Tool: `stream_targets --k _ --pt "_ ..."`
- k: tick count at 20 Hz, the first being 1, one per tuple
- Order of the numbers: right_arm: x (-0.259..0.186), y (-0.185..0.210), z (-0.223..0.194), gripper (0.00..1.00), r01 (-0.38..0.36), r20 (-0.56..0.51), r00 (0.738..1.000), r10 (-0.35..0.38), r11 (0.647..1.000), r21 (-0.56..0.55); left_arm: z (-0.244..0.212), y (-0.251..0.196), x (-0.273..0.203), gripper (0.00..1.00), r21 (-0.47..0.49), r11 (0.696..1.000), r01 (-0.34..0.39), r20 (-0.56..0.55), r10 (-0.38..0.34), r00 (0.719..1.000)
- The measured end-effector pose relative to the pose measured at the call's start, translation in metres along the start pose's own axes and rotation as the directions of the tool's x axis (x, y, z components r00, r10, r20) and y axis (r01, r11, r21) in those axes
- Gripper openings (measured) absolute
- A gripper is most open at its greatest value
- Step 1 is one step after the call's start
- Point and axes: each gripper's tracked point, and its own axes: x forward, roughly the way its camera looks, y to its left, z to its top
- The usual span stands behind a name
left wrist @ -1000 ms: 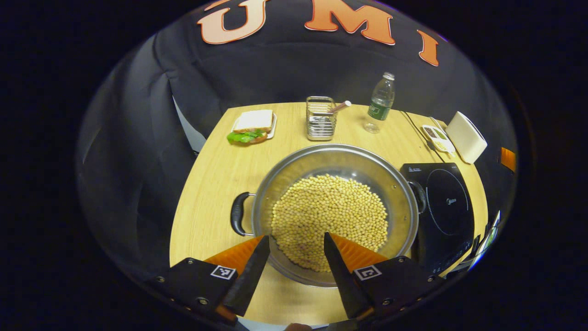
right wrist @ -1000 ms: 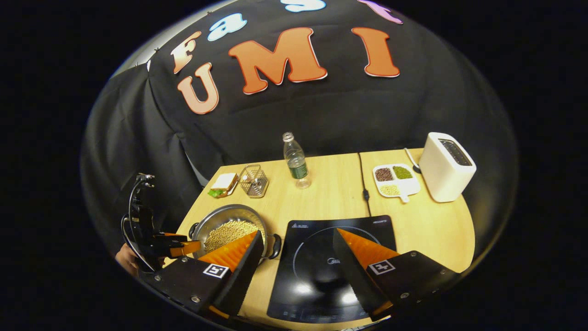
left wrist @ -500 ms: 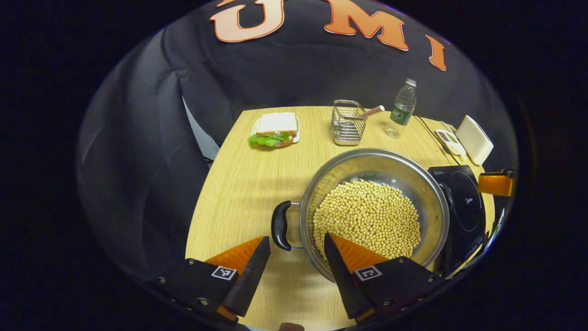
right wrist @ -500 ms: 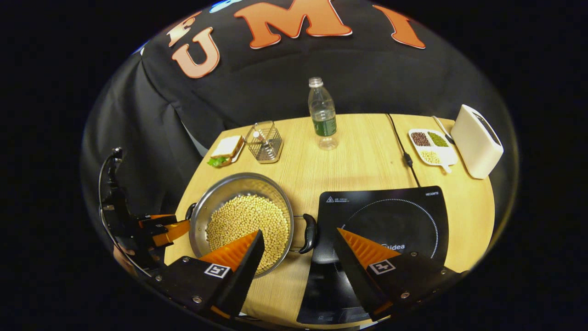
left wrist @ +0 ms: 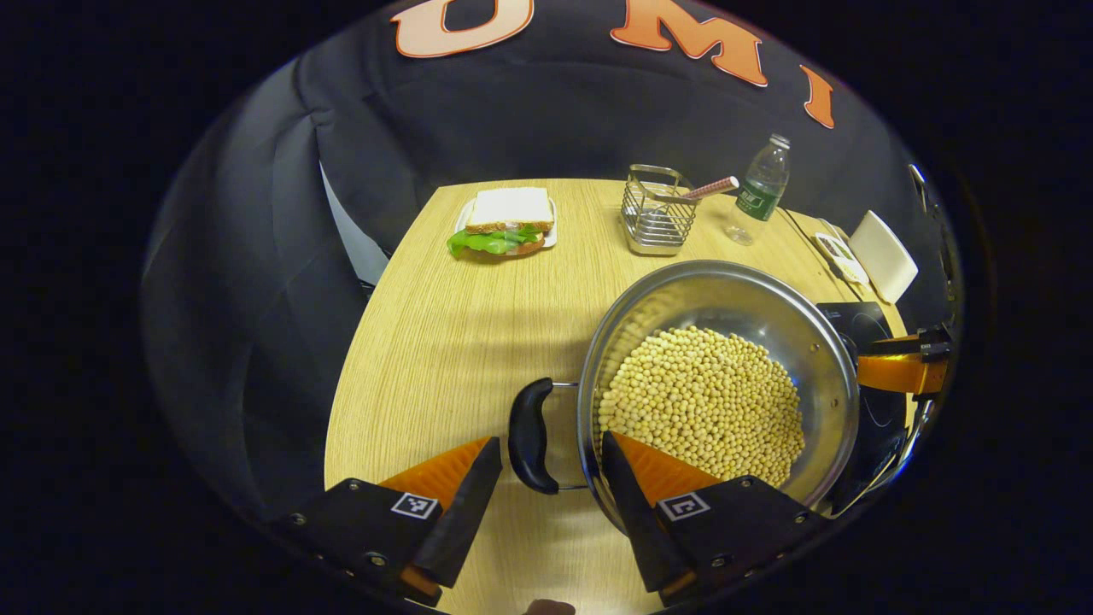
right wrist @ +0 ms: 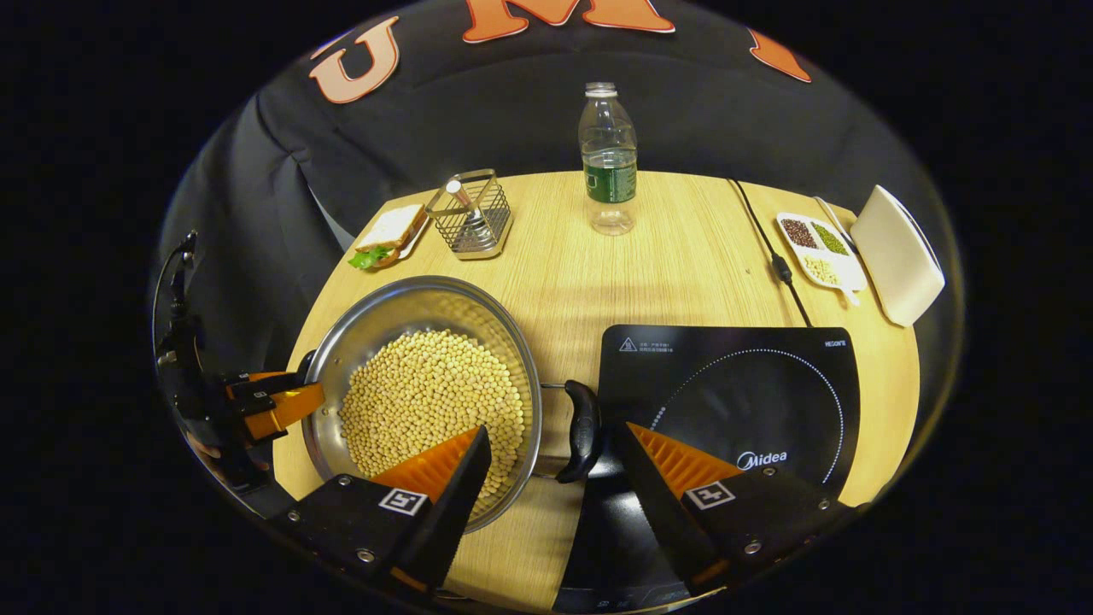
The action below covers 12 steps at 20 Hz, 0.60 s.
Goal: First push the handle of the pot to place it horizontally, then grasp the pot with both hands and set it on the induction cooktop.
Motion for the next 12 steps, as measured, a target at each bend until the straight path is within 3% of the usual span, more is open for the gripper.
stream_targets --k 8,12 --pt "0.027 0.005 -0.006 0.87 -0.008 -0.027 1.000 0.008 1.000 -0.008 -0.002 0.006 0.006 0.80 -0.019 1.000 -0.015 0.001 0.015 1.000" --pt "0.032 -0.003 -0.007 0.71 -0.053 -0.026 0.998 0.052 0.998 -0.030 0.002 0.009 0.006 0.79 -0.005 1.000 -0.031 -0.002 0.031 1.000"
